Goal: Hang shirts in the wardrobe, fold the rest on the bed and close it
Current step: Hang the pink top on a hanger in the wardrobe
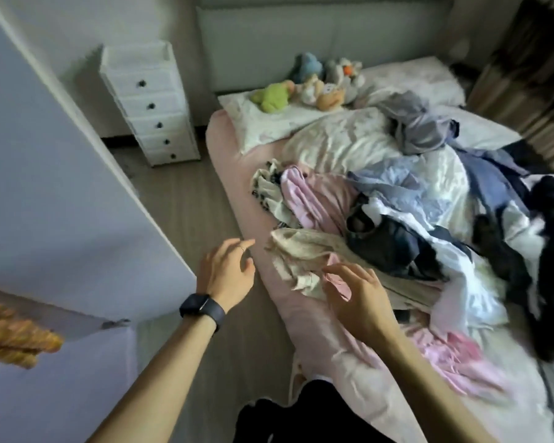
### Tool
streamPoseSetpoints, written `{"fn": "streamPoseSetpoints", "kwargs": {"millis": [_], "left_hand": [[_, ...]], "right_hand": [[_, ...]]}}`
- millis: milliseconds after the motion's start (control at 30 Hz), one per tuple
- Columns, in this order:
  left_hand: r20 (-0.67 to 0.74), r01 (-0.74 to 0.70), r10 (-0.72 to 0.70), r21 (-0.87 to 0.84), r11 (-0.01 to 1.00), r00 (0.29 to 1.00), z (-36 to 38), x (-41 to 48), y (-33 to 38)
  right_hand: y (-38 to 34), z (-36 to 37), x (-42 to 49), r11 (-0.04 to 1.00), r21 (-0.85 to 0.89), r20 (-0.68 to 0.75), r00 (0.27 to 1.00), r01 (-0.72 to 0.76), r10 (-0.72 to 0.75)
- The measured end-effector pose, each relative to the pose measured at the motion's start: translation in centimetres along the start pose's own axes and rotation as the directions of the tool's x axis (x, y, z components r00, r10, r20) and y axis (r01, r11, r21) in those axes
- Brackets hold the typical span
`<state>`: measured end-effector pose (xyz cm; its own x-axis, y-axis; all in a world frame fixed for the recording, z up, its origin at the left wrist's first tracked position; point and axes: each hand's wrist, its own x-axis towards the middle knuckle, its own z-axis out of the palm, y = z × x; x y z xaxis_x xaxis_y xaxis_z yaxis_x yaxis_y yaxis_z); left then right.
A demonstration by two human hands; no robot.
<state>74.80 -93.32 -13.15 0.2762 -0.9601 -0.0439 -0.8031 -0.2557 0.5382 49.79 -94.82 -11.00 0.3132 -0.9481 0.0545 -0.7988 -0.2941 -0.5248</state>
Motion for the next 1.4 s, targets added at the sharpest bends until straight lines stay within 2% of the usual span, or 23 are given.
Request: {"fn": "streamPoseSetpoints", "kwargs": {"millis": [133, 267, 333, 467, 667, 867, 1000, 1100, 1233, 1333, 1400], "left_hand": [[0.203, -0.159, 0.169, -0.068, 0.985, 0.964, 6.4, 2.9, 6.0], [0.294, -0.294, 0.273, 0.029, 0.955, 0.916, 11.0, 5.4, 10.3], [0.356, -0.316, 0.280, 0.044, 0.948, 0.891, 13.3, 6.3, 12.1], [0.435, -0.325, 0.238, 0.137, 0.936, 0.868, 17.1, 8.0, 13.3], [0.536, -0.258, 0.079, 0.267, 0.929, 0.841, 21.7, 10.5, 11.3], [0.661, -0.225, -0.079, 0.362, 0.905, 0.746, 29.2, 12.6, 6.0], [0.724, -0.288, -0.080, 0.370, 0.883, 0.685, 35.1, 13.4, 1.6], [0.764, -0.365, -0.065, 0.379, 0.850, 0.642, 39.4, 14.0, -1.5], [0.784, -0.393, -0.084, 0.397, 0.829, 0.615, 42.7, 14.0, -4.0], [0.788, -0.406, -0.072, 0.391, 0.826, 0.612, 42.8, 13.6, -4.6], [0.794, -0.384, -0.077, 0.373, 0.845, 0.603, 41.8, 13.6, -4.4]], "right_hand": [[6.8, -2.5, -2.3, 0.954, -0.024, -0.045, 0.954, -0.298, 0.297], [11.5, -4.0, -3.0, 0.896, 0.027, -0.048, 0.895, -0.443, 0.444], [14.1, -4.4, -3.1, 0.873, 0.035, -0.039, 0.872, -0.487, 0.488], [18.6, -4.6, -2.3, 0.847, 0.040, -0.007, 0.847, -0.530, 0.531], [24.2, -1.3, 0.7, 0.829, -0.028, 0.155, 0.817, -0.559, 0.556], [29.1, 7.2, 3.0, 0.753, -0.054, 0.361, 0.690, -0.656, 0.628], [32.3, 14.9, 3.9, 0.686, -0.028, 0.422, 0.613, -0.727, 0.668], [34.6, 20.3, 4.7, 0.695, -0.053, 0.439, 0.608, -0.717, 0.661], [36.4, 24.3, 4.4, 0.682, -0.126, 0.356, 0.608, -0.721, 0.709], [36.3, 24.9, 3.6, 0.674, -0.155, 0.359, 0.595, -0.722, 0.719], [35.6, 23.9, 3.0, 0.669, -0.087, 0.364, 0.602, -0.738, 0.711]]}}
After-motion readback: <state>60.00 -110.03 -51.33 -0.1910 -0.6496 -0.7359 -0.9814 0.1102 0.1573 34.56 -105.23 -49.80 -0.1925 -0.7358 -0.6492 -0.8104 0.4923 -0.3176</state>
